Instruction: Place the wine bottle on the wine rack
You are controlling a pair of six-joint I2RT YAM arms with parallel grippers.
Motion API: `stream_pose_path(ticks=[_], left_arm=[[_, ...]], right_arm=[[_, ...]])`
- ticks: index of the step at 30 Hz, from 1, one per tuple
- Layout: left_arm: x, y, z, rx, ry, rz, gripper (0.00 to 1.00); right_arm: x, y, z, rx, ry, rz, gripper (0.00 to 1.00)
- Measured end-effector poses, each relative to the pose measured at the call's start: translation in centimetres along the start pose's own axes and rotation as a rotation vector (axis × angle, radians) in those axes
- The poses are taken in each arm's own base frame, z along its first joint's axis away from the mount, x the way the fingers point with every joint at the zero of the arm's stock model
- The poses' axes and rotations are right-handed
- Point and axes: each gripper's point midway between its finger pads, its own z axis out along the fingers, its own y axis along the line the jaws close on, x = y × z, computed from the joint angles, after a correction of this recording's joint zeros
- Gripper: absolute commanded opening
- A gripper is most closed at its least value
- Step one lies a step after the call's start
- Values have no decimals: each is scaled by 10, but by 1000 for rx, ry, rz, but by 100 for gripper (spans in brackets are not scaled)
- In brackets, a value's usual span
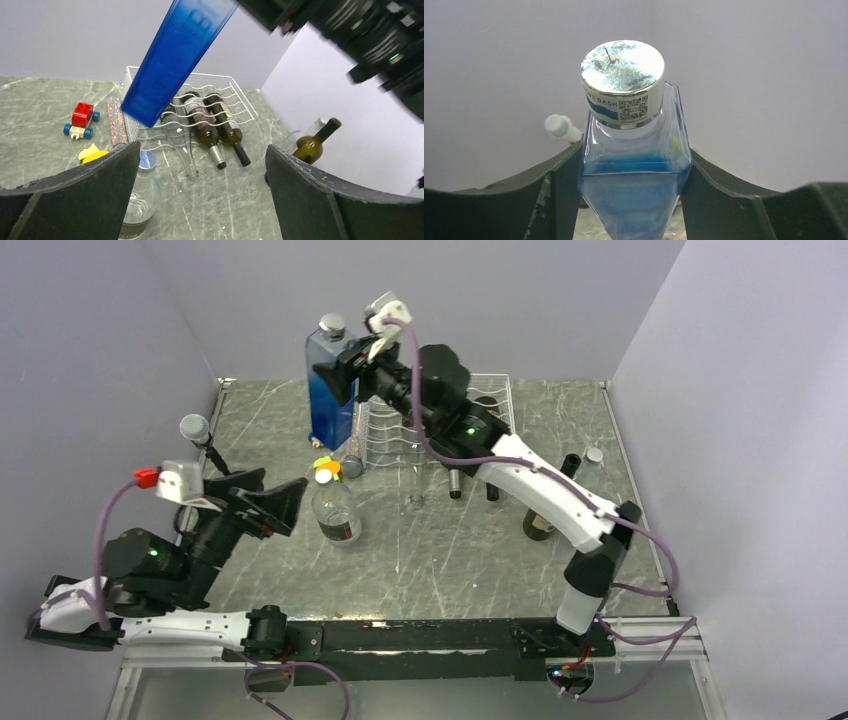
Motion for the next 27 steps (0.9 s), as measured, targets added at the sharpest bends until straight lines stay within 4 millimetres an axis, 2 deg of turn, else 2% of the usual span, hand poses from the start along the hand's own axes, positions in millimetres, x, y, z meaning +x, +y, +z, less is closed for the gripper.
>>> stream_pose_path(ticks=[4, 7, 11, 15, 17, 19, 23, 27], left_arm=[[24, -20, 8, 22, 31, 90, 99], [42, -38, 14, 54, 58, 145, 99], [76, -67, 23, 105, 116, 236, 99], [125, -99, 32, 156, 206, 334, 99], [151, -108, 37, 164, 257, 350, 99], [174, -109, 46, 146, 305, 321, 99], [216, -94, 62, 113, 399, 199, 99], [257, -92, 53, 171, 480, 97, 99]], right_arm=[[-32, -29, -34, 148, 0, -41, 0], [-37, -47, -64, 242, 35, -58, 0], [-24, -66, -112, 343, 139, -82, 0], [-4, -73, -154, 382, 253, -96, 0], [5, -72, -172, 385, 300, -87, 0], [11, -70, -189, 381, 335, -75, 0], [16, -61, -221, 341, 369, -31, 0], [17, -50, -250, 290, 373, 11, 0]])
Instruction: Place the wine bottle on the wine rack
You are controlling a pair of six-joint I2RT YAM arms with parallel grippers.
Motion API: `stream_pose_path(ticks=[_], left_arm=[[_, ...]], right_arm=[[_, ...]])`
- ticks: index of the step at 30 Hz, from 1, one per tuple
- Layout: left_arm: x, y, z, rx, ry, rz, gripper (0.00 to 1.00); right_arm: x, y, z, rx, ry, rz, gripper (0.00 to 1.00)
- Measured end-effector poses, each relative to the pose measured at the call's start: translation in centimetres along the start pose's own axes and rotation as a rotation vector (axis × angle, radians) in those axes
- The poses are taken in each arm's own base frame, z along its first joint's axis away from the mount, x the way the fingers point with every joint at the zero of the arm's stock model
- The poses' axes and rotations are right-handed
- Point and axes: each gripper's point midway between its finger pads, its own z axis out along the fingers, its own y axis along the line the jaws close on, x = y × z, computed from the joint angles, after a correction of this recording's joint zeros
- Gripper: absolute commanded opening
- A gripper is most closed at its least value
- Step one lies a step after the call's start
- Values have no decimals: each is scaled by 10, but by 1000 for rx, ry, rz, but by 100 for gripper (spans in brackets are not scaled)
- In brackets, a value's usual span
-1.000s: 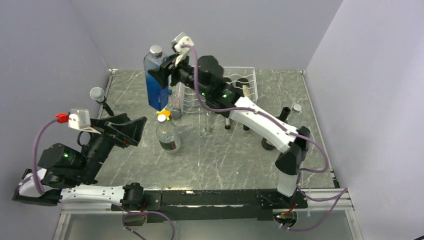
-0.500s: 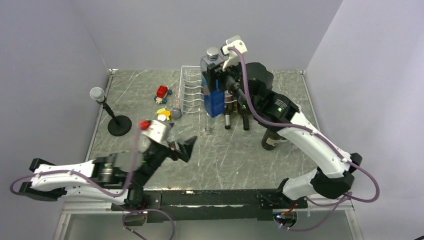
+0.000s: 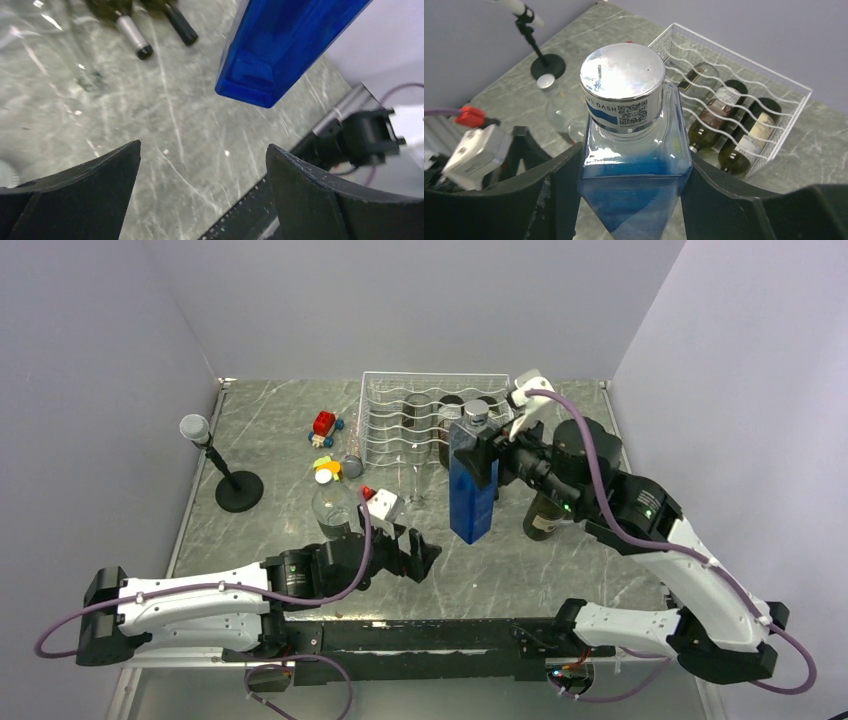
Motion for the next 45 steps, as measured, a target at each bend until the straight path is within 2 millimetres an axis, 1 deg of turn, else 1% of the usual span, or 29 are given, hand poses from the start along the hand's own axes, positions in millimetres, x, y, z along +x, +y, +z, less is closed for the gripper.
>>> stream_pose_path(ticks=[2, 4, 5, 9, 10, 12, 17, 21, 25, 30, 35, 36, 38, 39, 41, 42, 44, 45], left_arm=[[16, -6, 0, 69, 25, -23, 99], [20, -16, -2, 151, 30, -41, 99], [18, -23, -4, 197, 24, -50, 99], [-2, -51, -16, 382, -35, -60, 99], [-7, -58, -20, 424, -52, -56, 99], [-14, -69, -25, 487, -72, -43, 99], [-17, -82, -31, 572, -81, -18, 99], [-18, -81, -30, 575, -81, -23, 99], [-26, -84, -38, 618, -99, -28, 99], [-34, -97, -55, 732, -132, -25, 99], [-31, -108, -63, 820, -128, -10, 99], [-29, -109, -63, 829, -124, -8, 98], [-26, -111, -64, 849, -116, -2, 91], [-25, -112, -65, 857, -113, 3, 83], [-22, -115, -67, 881, -105, 14, 62], [-21, -115, -67, 887, -102, 19, 48], [-19, -118, -70, 919, -122, 82, 7], [-19, -118, -71, 924, -120, 84, 2]], right_arm=[[6, 3, -9, -31, 6, 8, 0], [14, 8, -17, -77, 16, 9, 0], [18, 12, -19, -103, 24, 7, 0], [34, 33, -29, -241, 64, -9, 0], [36, 43, -33, -304, 72, -13, 0], [37, 53, -38, -369, 75, -16, 0], [35, 80, -57, -547, 72, -12, 0], [29, 96, -72, -663, 50, -8, 0], [19, 105, -77, -728, 7, -11, 0], [4, 122, -86, -840, -66, 16, 0], [2, 132, -89, -905, -81, 52, 0], [2, 133, -89, -913, -82, 57, 0], [2, 135, -88, -924, -89, 67, 0], [2, 136, -87, -926, -90, 71, 0], [2, 137, -86, -928, -96, 78, 0], [2, 137, -85, -928, -101, 77, 0], [2, 135, -82, -906, -93, 99, 0], [2, 135, -82, -906, -88, 111, 0]])
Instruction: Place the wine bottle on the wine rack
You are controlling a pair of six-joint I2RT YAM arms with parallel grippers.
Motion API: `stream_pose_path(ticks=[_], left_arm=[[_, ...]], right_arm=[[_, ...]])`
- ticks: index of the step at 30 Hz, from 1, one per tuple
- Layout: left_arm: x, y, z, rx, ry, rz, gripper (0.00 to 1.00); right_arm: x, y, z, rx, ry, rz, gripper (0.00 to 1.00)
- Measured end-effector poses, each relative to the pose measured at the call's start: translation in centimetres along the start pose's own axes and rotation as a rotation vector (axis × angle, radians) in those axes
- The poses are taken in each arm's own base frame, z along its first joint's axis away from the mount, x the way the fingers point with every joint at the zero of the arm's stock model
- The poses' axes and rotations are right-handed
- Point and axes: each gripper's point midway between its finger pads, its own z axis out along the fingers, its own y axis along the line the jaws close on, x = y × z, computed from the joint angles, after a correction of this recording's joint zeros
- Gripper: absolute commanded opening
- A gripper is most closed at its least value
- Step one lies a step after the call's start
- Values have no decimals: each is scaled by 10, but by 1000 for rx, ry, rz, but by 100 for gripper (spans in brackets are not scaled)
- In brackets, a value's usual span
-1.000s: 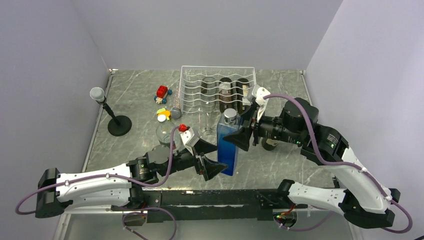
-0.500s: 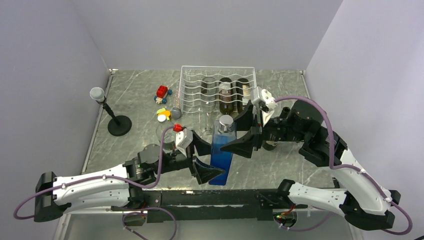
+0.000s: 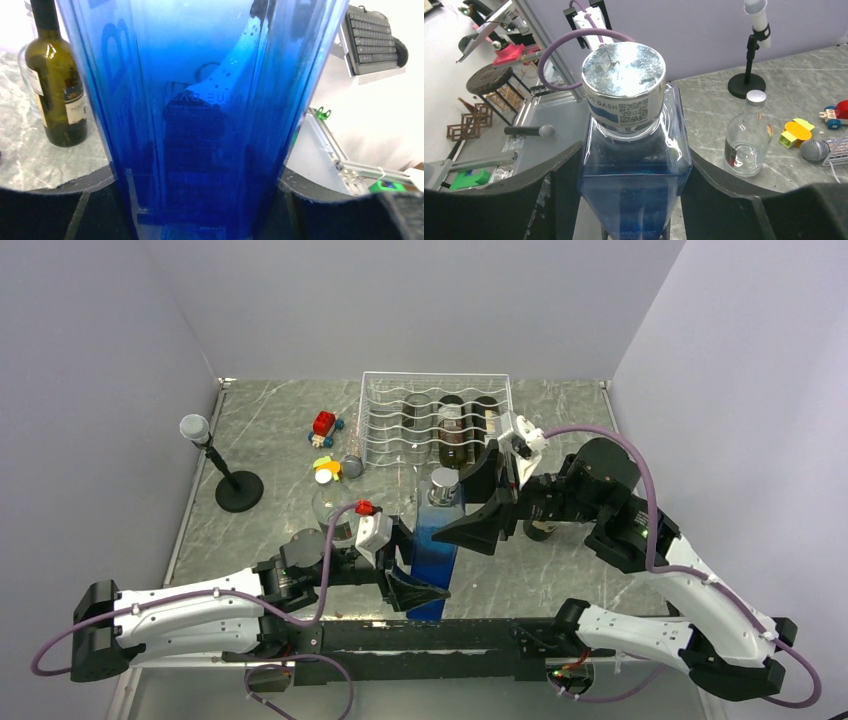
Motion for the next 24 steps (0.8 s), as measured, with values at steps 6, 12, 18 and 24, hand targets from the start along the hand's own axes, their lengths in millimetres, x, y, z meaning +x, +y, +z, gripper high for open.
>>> stream_pose_path(ticks=[6, 12, 18, 24], left_arm=[[2, 3, -4, -19, 15, 25, 1], [19, 26, -16, -137, 110, 97, 1], [45, 57, -43, -284, 266, 206, 1], [51, 71, -54, -331, 383, 323, 1]], right_arm=[[3, -1, -1, 10, 10, -4, 65], [1, -4, -15, 82, -6, -24, 100], [-17, -15, -48, 265, -64, -72, 100], [-55, -23, -80, 442, -135, -100, 100]])
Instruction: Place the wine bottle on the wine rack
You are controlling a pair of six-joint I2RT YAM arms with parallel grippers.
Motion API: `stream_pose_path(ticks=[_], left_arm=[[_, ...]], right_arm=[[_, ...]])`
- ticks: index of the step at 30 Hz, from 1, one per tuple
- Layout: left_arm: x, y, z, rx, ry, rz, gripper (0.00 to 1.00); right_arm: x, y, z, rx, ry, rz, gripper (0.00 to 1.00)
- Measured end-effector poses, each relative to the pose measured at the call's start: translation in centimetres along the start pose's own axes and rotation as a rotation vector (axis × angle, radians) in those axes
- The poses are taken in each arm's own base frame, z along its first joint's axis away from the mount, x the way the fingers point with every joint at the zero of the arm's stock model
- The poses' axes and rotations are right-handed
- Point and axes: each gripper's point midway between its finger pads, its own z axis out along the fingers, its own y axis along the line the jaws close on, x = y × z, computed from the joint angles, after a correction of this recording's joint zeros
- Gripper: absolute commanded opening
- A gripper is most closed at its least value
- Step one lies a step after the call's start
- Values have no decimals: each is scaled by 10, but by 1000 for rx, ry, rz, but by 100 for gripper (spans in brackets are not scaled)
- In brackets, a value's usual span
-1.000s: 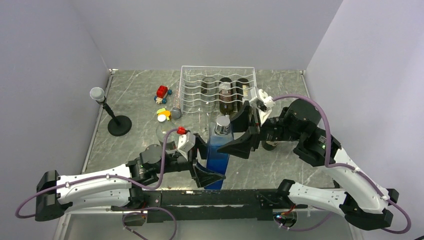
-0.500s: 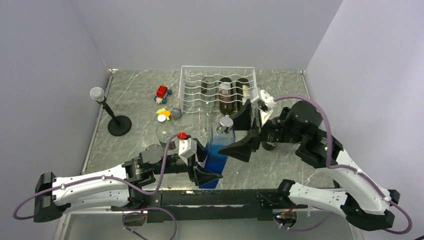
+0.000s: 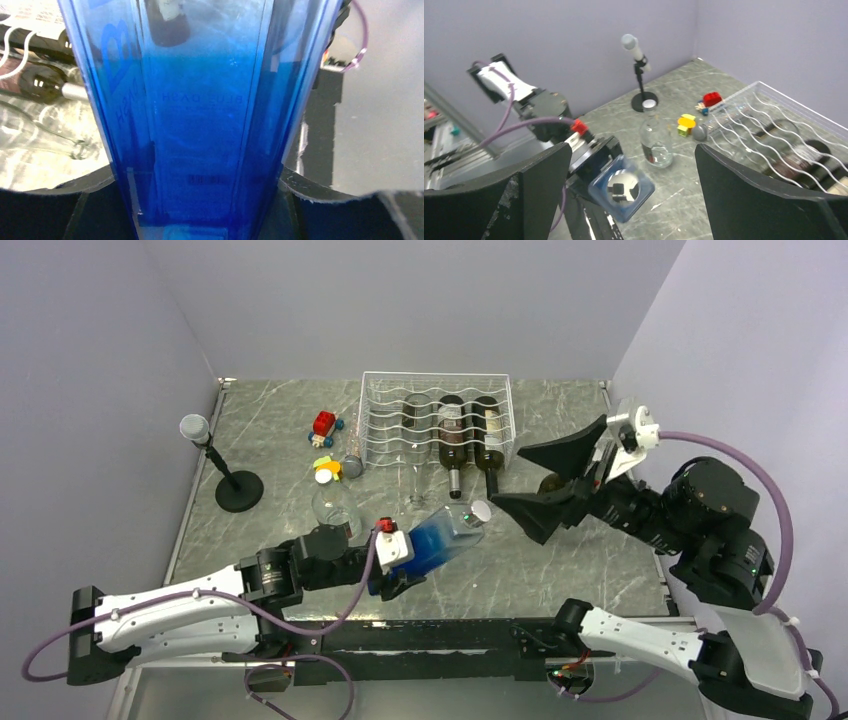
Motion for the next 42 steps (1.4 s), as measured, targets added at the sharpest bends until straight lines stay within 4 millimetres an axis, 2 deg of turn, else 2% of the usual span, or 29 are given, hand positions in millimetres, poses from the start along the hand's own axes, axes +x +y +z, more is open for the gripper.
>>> stream_pose_path(ticks=[3, 6, 8, 12, 15, 17, 21, 26, 29, 33, 38, 42], left_arm=[[0, 1, 6, -7, 46, 95, 1], [9, -4, 14, -17, 105, 220, 1], [19, -8, 20, -18, 145, 291, 1], [39, -6, 28, -43, 219, 424, 1], [47, 5, 28, -104, 242, 510, 1], [48, 12, 28, -145, 245, 556, 1], [42, 22, 28, -217, 219, 629, 1], [35, 33, 29, -292, 219, 706, 1], [40, 35, 31, -299, 247, 746, 1], [48, 36, 34, -298, 287, 790, 1], [55, 39, 35, -303, 326, 832, 1], [47, 44, 35, -344, 307, 824, 1]], right_arm=[[-4, -16, 1, 102, 38, 21, 100], [15, -27, 14, 159, 128, 44, 100], [42, -35, 24, 191, 240, 65, 99], [95, -45, 32, 233, 424, 97, 95], [138, -49, 23, 262, 573, 124, 90], [157, -49, 16, 264, 642, 141, 88], [190, -44, 1, 250, 764, 177, 93], [208, -37, -6, 215, 823, 209, 93], [217, -34, -7, 199, 848, 222, 86], [232, -31, -5, 183, 898, 243, 82], [252, -24, 0, 137, 952, 271, 84], [266, -13, -5, 89, 1014, 297, 91]])
